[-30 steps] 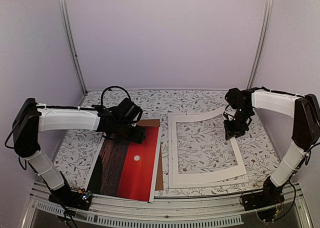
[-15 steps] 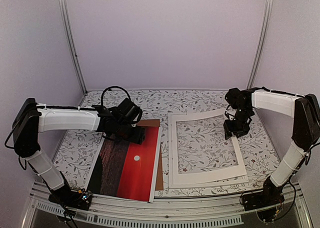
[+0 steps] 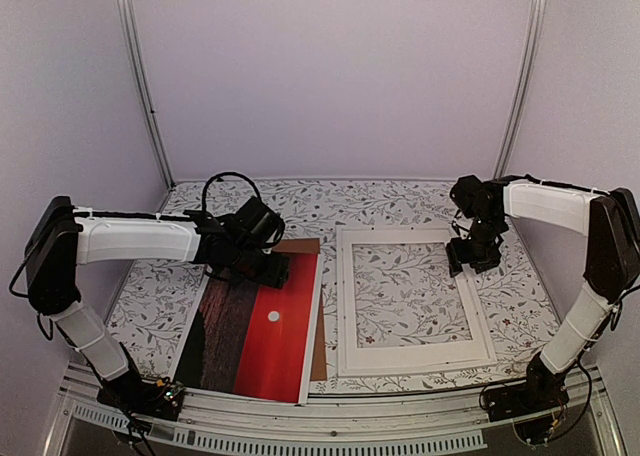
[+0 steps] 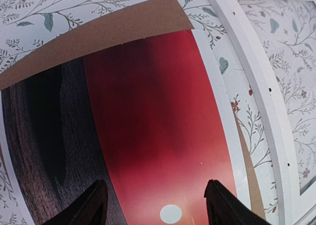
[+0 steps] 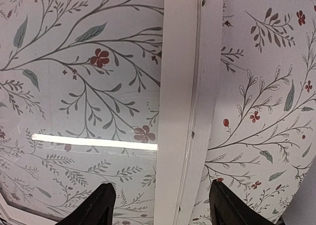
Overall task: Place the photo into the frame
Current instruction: Move the frame body to the center of the board.
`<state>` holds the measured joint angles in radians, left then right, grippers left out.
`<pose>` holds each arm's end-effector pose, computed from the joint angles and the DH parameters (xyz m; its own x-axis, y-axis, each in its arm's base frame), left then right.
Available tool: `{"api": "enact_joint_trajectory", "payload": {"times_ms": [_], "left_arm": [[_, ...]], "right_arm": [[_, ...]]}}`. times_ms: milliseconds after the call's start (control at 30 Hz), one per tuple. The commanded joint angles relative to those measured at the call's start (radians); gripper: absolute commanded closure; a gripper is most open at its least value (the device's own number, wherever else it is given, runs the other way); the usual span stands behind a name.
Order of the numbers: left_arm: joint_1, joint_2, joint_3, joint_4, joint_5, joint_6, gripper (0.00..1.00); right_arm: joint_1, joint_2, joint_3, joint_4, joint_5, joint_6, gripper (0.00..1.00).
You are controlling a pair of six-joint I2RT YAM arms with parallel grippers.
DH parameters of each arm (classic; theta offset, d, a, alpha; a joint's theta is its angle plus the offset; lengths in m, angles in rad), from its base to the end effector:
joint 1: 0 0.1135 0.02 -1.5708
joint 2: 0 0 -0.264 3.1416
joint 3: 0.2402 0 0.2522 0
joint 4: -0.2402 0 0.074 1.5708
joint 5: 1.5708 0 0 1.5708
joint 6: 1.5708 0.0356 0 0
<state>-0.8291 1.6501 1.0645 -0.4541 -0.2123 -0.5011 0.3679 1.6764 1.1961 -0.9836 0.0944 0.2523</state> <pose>0.2307 -0.2407 0.1975 -0.8225 0.2026 -0.5315 0.2891 0.9536 -0.0840 0.2853 0.1064 0.2072 -0.9854 -0.1135 -0.1267 -0.1060 0.9923 -0.0641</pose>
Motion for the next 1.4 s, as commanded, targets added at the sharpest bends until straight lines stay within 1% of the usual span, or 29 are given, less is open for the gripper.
{"api": "enact_joint_trajectory", "payload": {"times_ms": [0, 133, 200, 367, 500, 533, 633, 767, 833, 900, 1100, 1167, 1367], "left_arm": [[-0.015, -0.003, 0.019, -0.016, -0.029, -0.001, 0.29], [-0.015, -0.024, 0.01, -0.016, -0.043, 0.007, 0.26], [-0.015, -0.032, 0.006, -0.015, -0.048, 0.011, 0.23], [-0.014, -0.042, 0.001, -0.015, -0.055, 0.02, 0.18], [-0.014, -0.039, -0.004, -0.016, -0.071, 0.019, 0.18], [-0.013, -0.037, -0.004, -0.016, -0.071, 0.021, 0.18], [-0.013, -0.029, -0.006, -0.017, -0.075, 0.02, 0.19], [-0.013, -0.017, -0.008, -0.017, -0.074, 0.017, 0.19], [-0.013, -0.013, -0.008, -0.017, -0.073, 0.017, 0.19], [-0.013, -0.012, -0.008, -0.017, -0.073, 0.017, 0.19], [-0.013, -0.01, -0.011, -0.018, -0.079, 0.018, 0.19], [-0.013, -0.012, -0.012, -0.018, -0.082, 0.018, 0.19], [-0.014, -0.011, -0.012, -0.023, -0.09, 0.018, 0.19]], "right_arm": [[-0.024, -0.039, -0.025, 0.089, 0.016, 0.018, 0.3], [-0.076, -0.045, -0.059, 0.168, 0.0, 0.013, 0.22], [-0.099, -0.04, -0.078, 0.205, -0.005, 0.011, 0.18], [-0.158, -0.01, -0.124, 0.283, -0.027, -0.003, 0.18], [-0.199, 0.0, -0.157, 0.358, -0.083, -0.022, 0.24], [-0.209, 0.001, -0.165, 0.374, -0.118, -0.027, 0.25], [-0.234, 0.011, -0.175, 0.408, -0.161, -0.04, 0.34], [-0.253, 0.032, -0.178, 0.432, -0.182, -0.048, 0.48], [-0.261, 0.039, -0.179, 0.442, -0.197, -0.053, 0.54], [-0.265, 0.052, -0.179, 0.449, -0.207, -0.058, 0.55], [-0.266, 0.086, -0.184, 0.464, -0.213, -0.068, 0.55], [-0.267, 0.094, -0.185, 0.468, -0.215, -0.071, 0.56], [-0.267, 0.099, -0.198, 0.485, -0.246, -0.072, 0.7]]}}
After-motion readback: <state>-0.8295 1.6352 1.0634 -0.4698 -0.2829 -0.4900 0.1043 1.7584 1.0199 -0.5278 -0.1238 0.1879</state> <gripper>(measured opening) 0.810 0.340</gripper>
